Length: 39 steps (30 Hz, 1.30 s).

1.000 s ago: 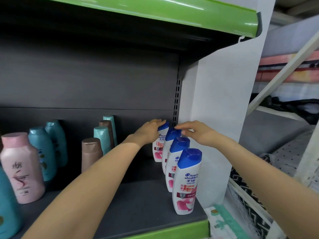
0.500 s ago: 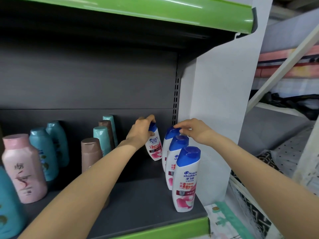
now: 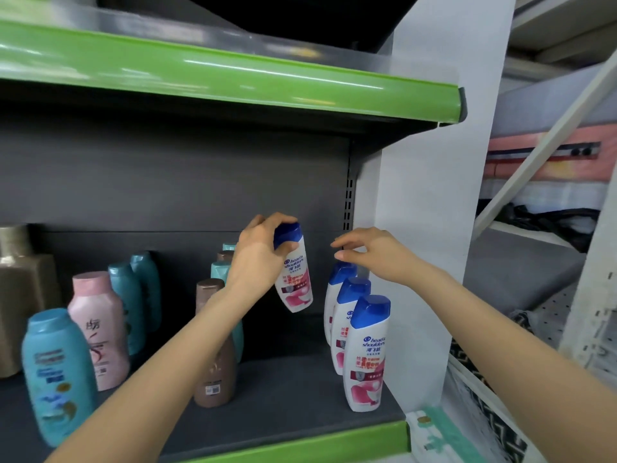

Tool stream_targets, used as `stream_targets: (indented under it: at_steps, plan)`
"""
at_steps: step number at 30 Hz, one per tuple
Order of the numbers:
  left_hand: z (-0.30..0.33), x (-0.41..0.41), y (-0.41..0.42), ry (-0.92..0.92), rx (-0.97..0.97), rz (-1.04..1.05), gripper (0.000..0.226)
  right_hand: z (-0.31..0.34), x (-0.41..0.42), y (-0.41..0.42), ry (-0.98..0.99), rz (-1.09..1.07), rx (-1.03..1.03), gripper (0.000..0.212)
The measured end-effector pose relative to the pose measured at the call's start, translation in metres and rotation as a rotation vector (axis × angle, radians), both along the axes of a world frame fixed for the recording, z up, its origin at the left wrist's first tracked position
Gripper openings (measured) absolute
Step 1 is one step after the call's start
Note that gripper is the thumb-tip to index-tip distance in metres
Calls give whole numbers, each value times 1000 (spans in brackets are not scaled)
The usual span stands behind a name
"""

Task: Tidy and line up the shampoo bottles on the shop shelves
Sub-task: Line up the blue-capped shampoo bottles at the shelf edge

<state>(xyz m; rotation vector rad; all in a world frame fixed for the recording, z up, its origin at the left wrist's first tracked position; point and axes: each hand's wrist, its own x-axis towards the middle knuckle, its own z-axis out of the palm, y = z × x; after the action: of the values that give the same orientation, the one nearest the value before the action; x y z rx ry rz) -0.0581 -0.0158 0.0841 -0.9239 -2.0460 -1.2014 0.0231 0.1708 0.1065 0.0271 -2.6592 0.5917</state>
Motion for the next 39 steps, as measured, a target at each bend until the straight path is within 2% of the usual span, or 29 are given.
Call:
stream_targets:
  at_steps: [5,9,12,15,22,26,29,34,39]
  plan:
    - [13,26,-42,-44,180,-117,30,-14,18,-36,-35,55,-40,42]
    - [2,38,-69,-242,424,-324,29,-34,26,-64,-36,91,-68,30]
    - [-11,44,-84,-295,470,-391,30,-42,31,-76,9,99,-162,31]
    - [-22,46,-98,-328,435,-410,34,-46,39,-82,105,46,-176,33]
    - [-31,54,-122,-356,231,-417,34,-64,59,-92,456,-180,25,39]
    - [-34,56,-122,-371,134,-402,38,-70,63,-94,673,-180,177,37]
    - [-36,62,-121,-352,137,-418,41,-71,64,-93,794,-157,288,45]
    - [-41,68,-129,-279,206,-467,46,-77,68,-85,812,-59,344,61]
    - [-45,67,-132,-292,221,-470,45,-79,72,-78,781,-29,327,51]
